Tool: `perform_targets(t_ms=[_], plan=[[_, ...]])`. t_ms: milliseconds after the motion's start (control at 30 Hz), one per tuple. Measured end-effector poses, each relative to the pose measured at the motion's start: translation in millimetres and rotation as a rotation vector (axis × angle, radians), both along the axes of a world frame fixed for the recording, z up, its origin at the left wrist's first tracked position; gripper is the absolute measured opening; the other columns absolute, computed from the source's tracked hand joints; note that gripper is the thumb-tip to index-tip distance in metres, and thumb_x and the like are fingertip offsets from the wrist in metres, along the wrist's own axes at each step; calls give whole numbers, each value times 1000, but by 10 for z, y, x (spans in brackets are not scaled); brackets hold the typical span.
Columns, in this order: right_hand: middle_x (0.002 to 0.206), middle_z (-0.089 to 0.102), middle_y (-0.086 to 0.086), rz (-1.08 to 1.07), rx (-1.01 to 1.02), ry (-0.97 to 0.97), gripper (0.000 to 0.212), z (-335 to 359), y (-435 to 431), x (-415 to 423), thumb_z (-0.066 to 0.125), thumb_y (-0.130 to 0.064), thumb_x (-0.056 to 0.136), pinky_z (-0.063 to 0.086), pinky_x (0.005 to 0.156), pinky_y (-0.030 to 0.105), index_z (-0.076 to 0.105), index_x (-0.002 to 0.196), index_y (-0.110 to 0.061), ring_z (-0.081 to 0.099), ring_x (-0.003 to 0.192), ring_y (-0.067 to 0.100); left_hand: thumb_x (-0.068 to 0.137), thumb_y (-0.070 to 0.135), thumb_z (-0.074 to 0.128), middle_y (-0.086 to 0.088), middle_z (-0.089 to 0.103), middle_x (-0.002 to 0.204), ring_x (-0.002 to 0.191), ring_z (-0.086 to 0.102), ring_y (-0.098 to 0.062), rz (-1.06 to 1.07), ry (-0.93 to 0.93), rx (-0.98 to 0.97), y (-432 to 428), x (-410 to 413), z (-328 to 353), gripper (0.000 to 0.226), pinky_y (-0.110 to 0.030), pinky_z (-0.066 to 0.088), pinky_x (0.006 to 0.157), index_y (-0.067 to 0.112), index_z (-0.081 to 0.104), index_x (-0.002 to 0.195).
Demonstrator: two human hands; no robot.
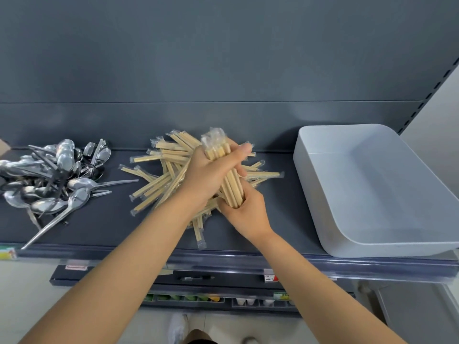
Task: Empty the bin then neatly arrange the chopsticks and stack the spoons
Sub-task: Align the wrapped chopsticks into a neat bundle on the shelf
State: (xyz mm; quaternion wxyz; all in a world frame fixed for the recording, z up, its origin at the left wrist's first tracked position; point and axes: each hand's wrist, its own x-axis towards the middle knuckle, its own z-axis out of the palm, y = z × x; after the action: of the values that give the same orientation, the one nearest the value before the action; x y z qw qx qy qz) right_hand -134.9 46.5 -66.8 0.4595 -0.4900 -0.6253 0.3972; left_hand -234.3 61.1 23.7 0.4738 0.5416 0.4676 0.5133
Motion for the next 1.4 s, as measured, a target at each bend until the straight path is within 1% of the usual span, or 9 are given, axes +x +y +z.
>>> perform_targets(t_ms=[100,200,400,500,633,767,933,1167,1400], plan=[[62,53,-10,44,50,-219,20,15,27,45,67,-16,81,40,52,28,49,84,-25,49,57,11,71,20,81,-5,66,75,76,64,-17,32,24,48,-43,-277,-13,18,-32,52,77,16,66,80],[69,56,-6,234,79,-550,22,64,73,179,62,-17,81,39,54,30,50,99,-22,55,65,21,57,22,89,5,71,89,90,66,-15,146,67,29,-119,-674,-165,51,-32,52,83,23,65,101],[106,67,0,399,102,-953,48,-103,43,208,65,-45,82,49,72,33,47,121,-25,61,95,26,77,50,68,21,66,100,92,62,0,-127,888,-49,-329,-1086,-659,31,-32,53,86,34,66,103],[107,67,-4,406,169,-971,45,-182,48,230,62,-50,83,50,74,34,51,120,-26,61,96,23,84,42,66,22,65,104,97,58,5,-184,949,12,-398,-1096,-798,23,-28,49,90,30,69,104],[97,66,-1,391,272,-969,33,-220,57,299,59,-26,83,46,66,32,53,115,-22,62,86,25,88,36,63,20,68,87,84,62,-4,96,658,-100,-379,-1084,-829,10,-30,51,77,32,70,93],[92,66,0,389,397,-1008,33,-263,94,315,64,-20,77,51,61,35,56,108,-18,63,78,26,71,51,77,14,64,89,84,61,-8,53,1034,-262,-199,-1040,-742,35,-26,48,70,27,64,93],[86,67,3,392,447,-973,41,-243,90,309,79,-22,70,47,57,30,59,105,-13,64,70,28,74,63,66,7,63,93,84,57,-15,-99,1508,-179,-107,-885,-610,47,-30,43,66,24,60,98],[136,46,8,336,351,-1015,70,-258,78,231,69,-16,76,54,77,39,41,140,-13,53,115,30,78,37,76,3,61,97,86,58,-14,-74,987,-376,-100,-1050,-748,42,-27,49,71,19,56,111],[137,50,13,347,375,-1040,74,-243,96,30,69,-10,73,46,95,40,41,141,-9,51,119,33,75,20,79,2,73,92,94,65,-8,181,305,-346,-415,-1306,-894,21,-19,47,81,28,74,94]])
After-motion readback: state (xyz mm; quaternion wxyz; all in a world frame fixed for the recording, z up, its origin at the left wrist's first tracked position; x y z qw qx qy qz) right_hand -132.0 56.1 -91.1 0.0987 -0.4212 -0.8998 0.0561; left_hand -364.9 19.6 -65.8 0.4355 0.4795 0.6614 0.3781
